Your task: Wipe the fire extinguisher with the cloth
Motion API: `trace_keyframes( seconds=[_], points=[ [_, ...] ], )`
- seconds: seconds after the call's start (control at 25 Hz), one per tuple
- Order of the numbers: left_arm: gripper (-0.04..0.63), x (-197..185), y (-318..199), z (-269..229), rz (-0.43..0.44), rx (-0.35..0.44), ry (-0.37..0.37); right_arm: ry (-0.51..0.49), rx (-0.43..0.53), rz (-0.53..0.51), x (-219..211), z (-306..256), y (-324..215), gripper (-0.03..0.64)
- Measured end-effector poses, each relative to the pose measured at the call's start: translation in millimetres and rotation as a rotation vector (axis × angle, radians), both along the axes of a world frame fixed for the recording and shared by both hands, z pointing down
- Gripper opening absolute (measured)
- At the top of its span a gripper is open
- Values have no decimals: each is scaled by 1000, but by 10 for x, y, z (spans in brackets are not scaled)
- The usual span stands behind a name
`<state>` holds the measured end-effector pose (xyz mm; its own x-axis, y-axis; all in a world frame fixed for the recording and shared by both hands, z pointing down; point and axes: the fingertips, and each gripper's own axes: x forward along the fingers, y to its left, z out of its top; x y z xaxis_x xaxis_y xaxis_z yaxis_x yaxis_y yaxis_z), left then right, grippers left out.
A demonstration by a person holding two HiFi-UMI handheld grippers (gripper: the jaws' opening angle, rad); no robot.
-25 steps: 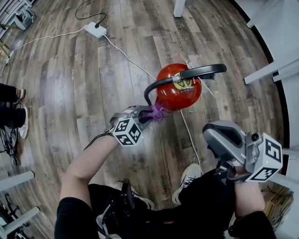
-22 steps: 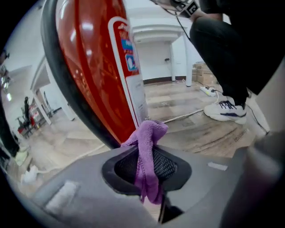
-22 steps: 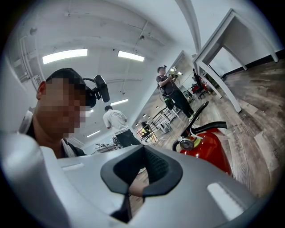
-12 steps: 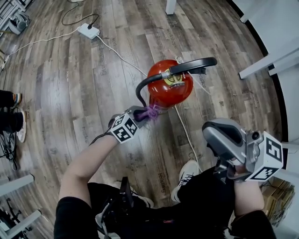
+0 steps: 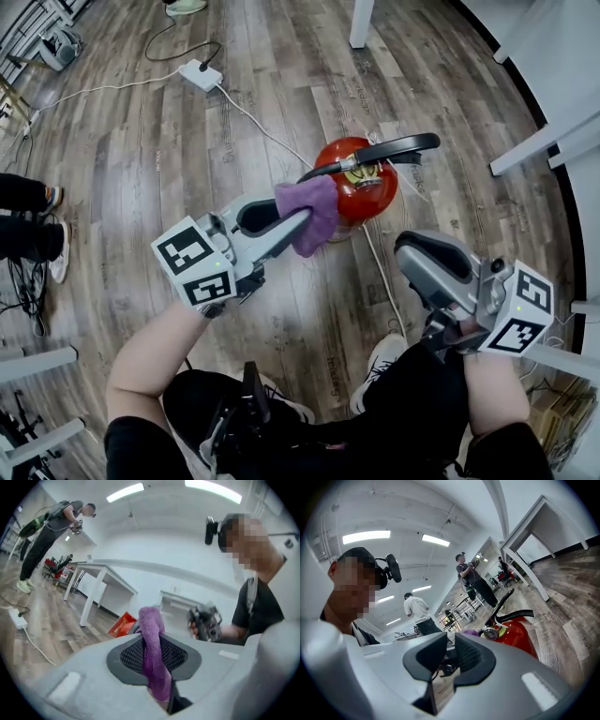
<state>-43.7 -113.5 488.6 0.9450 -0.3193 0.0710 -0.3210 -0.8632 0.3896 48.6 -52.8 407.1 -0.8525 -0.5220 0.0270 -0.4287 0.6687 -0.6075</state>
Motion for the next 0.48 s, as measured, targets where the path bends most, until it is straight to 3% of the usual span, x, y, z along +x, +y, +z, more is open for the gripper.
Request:
trace_keyframes(
  seconds=[0.12, 0.2, 0.32, 0.48],
  points=[
    [64, 83, 129, -550, 67, -141, 206, 9, 9, 9, -50, 4, -25, 94],
    [64, 158, 225, -768, 114, -221, 288, 4, 20, 6, -75, -19, -28, 130],
    [64, 290, 350, -891, 170, -278, 315, -3, 34, -38, -124, -55, 16, 203],
    [66, 417, 486, -901, 229, -298, 283, 26, 21, -118, -254, 19, 102, 260]
  ],
)
